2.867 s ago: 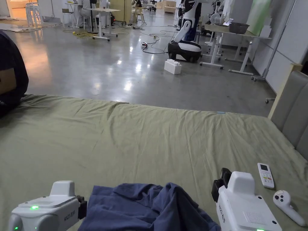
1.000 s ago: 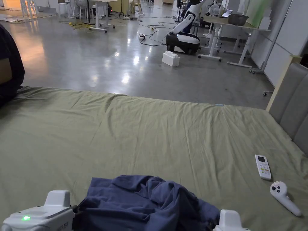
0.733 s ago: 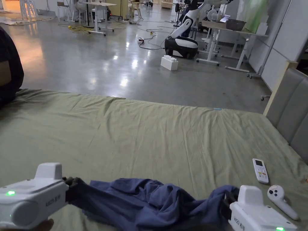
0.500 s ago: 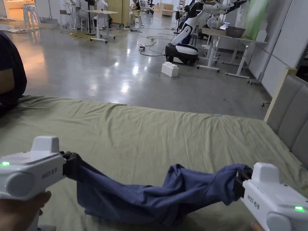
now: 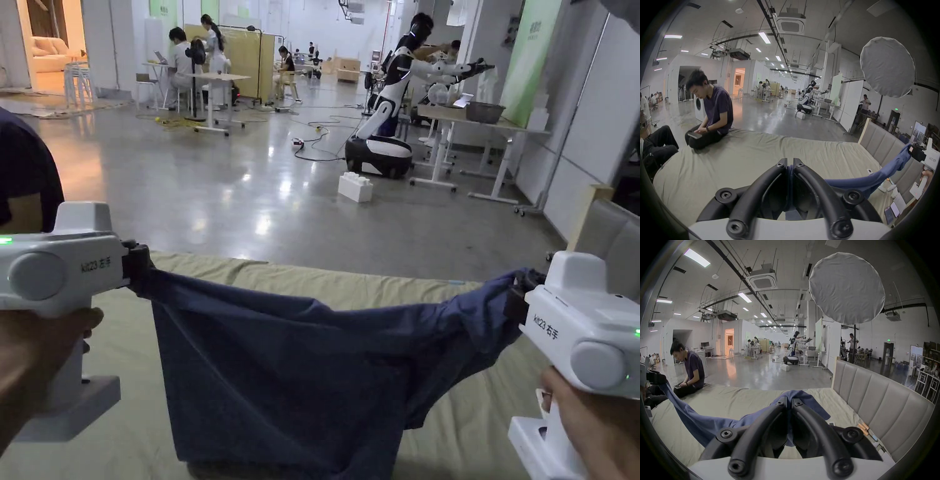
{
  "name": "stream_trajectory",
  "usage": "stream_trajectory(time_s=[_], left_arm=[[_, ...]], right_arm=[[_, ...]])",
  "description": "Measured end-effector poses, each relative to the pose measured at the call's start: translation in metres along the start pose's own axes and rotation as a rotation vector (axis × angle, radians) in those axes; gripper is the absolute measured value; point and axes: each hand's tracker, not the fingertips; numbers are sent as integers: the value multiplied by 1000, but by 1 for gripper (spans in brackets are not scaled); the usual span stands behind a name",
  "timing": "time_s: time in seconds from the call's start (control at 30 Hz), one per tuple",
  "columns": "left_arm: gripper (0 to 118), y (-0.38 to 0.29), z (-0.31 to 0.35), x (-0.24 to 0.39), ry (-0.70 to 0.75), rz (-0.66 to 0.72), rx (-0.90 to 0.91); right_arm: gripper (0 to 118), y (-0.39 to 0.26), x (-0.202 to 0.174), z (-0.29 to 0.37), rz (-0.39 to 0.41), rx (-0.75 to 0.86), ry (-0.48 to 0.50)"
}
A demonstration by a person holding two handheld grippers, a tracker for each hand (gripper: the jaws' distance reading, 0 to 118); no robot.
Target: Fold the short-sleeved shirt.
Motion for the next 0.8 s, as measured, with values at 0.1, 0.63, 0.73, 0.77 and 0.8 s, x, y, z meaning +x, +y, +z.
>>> stream_trajectory(time_s=[0.1,0.63,0.73,0.77,0.8], left_arm=[[6,20,-12,-1,16,-2,8],[6,129,-80,4,77,-28,87],[6,148,-88,3,89,-32,106],[6,153,-88,3,91,-30,111],[6,159,-90,3,94,-30,118]], right_arm=[[4,18,-2,-13,19,34,-17],[5,114,-16,-107,18,71,-65],[5,132,-23,-115,50,107,-70],[5,138,-26,-118,56,116,-70],[5,144,-29,-120,66,129,-74]])
